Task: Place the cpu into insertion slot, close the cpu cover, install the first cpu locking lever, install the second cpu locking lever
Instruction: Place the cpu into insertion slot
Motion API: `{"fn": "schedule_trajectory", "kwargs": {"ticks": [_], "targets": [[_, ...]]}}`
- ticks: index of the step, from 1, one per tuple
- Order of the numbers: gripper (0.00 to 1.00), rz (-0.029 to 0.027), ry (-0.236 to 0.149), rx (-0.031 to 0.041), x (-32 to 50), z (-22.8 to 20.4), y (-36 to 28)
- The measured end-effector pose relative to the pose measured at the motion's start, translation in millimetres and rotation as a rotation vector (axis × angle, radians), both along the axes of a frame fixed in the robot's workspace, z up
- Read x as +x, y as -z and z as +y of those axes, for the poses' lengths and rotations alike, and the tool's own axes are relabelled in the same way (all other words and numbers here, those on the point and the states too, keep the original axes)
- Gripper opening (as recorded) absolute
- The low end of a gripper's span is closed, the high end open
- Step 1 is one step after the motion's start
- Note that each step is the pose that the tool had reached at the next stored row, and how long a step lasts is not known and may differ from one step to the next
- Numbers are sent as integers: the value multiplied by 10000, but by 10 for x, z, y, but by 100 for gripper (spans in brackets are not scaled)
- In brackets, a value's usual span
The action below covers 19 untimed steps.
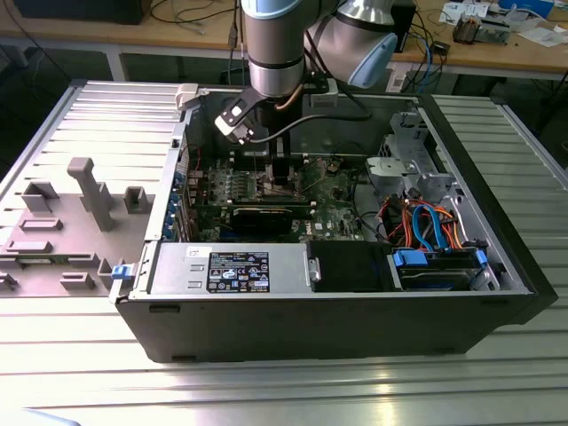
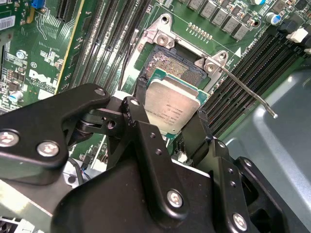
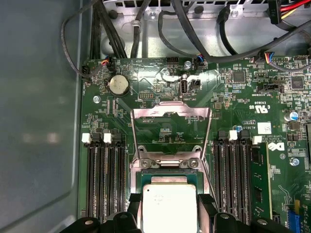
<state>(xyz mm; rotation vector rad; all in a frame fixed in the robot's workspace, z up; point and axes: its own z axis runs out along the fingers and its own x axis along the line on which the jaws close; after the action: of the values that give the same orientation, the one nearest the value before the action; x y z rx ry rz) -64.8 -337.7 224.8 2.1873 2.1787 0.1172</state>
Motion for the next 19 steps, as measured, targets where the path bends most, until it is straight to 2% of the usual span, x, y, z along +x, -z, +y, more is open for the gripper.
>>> {"fn": "schedule_trajectory", "kwargs": {"ticks": [19], "targets": [[54, -2, -1, 2, -18, 1, 34]]}}
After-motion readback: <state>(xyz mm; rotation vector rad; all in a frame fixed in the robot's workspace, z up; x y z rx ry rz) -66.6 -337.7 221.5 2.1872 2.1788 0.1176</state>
